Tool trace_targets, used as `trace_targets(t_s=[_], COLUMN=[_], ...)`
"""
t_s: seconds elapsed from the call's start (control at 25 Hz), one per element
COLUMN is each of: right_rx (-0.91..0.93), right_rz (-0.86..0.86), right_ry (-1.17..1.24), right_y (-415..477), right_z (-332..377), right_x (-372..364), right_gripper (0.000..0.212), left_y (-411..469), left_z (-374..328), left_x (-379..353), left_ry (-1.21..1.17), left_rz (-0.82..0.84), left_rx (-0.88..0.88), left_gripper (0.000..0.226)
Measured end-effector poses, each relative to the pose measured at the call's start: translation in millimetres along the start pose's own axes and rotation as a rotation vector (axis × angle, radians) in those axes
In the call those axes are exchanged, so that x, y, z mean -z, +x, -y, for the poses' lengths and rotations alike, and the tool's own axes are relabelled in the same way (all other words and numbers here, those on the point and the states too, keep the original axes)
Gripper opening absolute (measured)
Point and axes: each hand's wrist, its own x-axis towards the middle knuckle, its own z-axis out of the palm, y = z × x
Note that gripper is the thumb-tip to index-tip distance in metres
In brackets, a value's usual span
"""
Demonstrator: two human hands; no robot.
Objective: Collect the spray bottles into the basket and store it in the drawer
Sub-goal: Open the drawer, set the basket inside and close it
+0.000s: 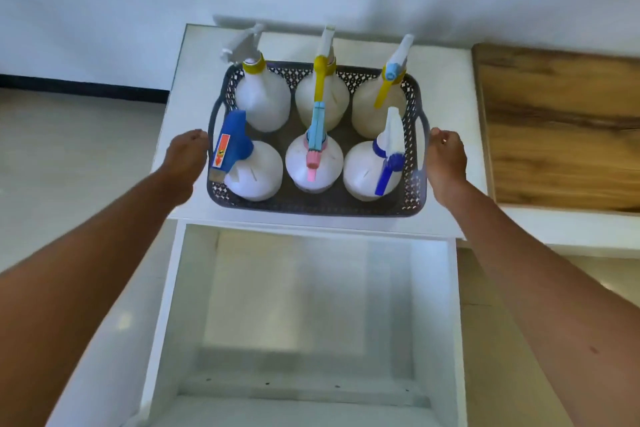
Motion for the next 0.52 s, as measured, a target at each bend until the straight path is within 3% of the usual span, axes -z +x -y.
trace_targets(t_s=[0.16,0.52], right_rx=[-0.034,0.022], right_rz=[0.111,-0.005], right_ry=[-0.035,-0.003], right_y=[29,30], right_z=[-4,-9], right_x=[-15,-22], right_gripper=[0.027,0.026], left_y=[25,16], left_z=[-4,1], left_x=[-9,-15], left_ry=[0.045,-0.05], left_rz=[0.065,0.024], left_rx=[0.053,0.021], left_gripper=[0.034,0.033])
